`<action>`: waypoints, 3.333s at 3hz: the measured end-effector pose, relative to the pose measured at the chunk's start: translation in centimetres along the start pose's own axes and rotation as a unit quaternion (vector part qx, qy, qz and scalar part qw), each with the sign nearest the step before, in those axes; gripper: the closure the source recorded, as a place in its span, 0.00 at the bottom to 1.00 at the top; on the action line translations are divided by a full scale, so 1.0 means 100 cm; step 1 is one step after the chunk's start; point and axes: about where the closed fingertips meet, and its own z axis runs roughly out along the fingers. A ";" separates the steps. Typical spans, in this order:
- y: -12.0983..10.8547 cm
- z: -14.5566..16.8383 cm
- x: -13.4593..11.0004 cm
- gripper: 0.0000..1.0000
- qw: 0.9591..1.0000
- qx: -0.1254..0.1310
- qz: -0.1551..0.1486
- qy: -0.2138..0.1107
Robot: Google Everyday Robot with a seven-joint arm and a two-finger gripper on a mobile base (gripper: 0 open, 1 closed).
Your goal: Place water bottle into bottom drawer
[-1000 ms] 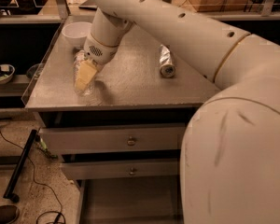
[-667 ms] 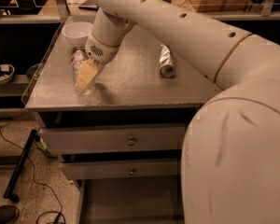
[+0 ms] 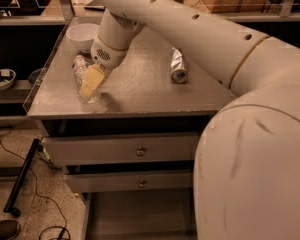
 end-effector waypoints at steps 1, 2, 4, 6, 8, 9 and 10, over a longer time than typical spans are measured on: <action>0.000 -0.001 0.002 1.00 1.000 -0.006 0.003 -0.011; 0.000 -0.015 0.007 1.00 0.999 -0.007 0.004 -0.044; 0.001 -0.064 0.031 1.00 0.996 0.018 0.008 -0.090; 0.021 -0.112 0.080 1.00 0.989 0.051 0.008 -0.140; 0.038 -0.129 0.114 1.00 0.983 0.064 -0.012 -0.170; 0.036 -0.131 0.112 1.00 0.982 0.063 -0.013 -0.179; 0.056 -0.138 0.120 1.00 0.982 0.057 -0.024 -0.181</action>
Offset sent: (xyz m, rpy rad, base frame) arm -0.0034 -0.0343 0.0291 0.1763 -0.0357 -0.0280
